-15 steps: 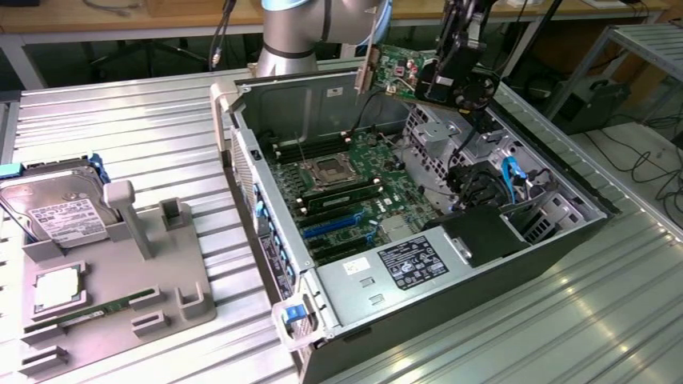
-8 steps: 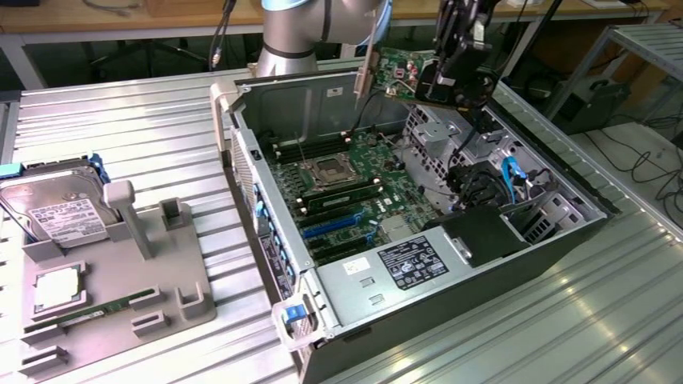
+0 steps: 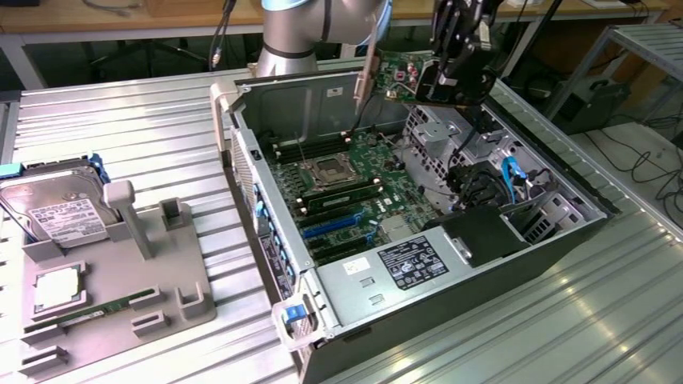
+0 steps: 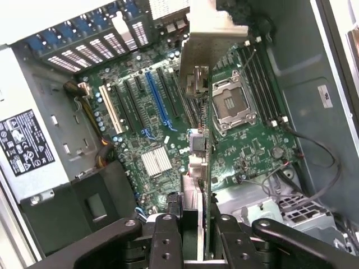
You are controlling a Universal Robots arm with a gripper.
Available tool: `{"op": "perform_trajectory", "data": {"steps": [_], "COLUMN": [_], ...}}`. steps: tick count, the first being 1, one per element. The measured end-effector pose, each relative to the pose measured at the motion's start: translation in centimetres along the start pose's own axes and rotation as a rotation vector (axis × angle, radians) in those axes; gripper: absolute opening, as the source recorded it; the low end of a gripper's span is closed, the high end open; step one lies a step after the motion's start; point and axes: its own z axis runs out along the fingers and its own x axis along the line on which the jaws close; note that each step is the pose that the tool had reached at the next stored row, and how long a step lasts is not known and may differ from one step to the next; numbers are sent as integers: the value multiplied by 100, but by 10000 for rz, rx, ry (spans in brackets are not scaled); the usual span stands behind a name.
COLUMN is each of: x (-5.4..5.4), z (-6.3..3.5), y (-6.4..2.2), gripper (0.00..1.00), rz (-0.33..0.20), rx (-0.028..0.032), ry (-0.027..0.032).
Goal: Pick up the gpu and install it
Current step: 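Insert the gpu into the slot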
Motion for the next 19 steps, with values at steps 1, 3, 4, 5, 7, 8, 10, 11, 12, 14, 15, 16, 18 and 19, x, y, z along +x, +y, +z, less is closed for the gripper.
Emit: {"op": "perform_trajectory", "data": {"steps": [1, 3, 4, 5, 7, 8, 10, 11, 12, 14, 15, 16, 18, 19], "x": [0, 0, 1, 1, 1, 1, 2, 3, 3, 4, 5, 5, 8, 9], "z": [0, 0, 0, 0, 0, 0, 0, 0, 0, 0, 0, 0, 0, 0], "y": [0, 1, 2, 2, 4, 4, 6, 8, 9, 12, 13, 15, 21, 26], "gripper": [28, 28, 28, 28, 28, 28, 28, 28, 28, 28, 28, 28, 28, 28], "rz": [-136, -408, -556, -698, -984, -1131, -1398, -1603, -1803, -2088, -2222, -2339, -2538, -2602], "rx": [-1, -2, -2, -3, -4, -5, -6, -7, -8, -9, -10, -11, -12, -13], "ry": [0, -1, -2, -3, -3, -4, -4, -6, -6, -8, -8, -8, -10, -10]}}
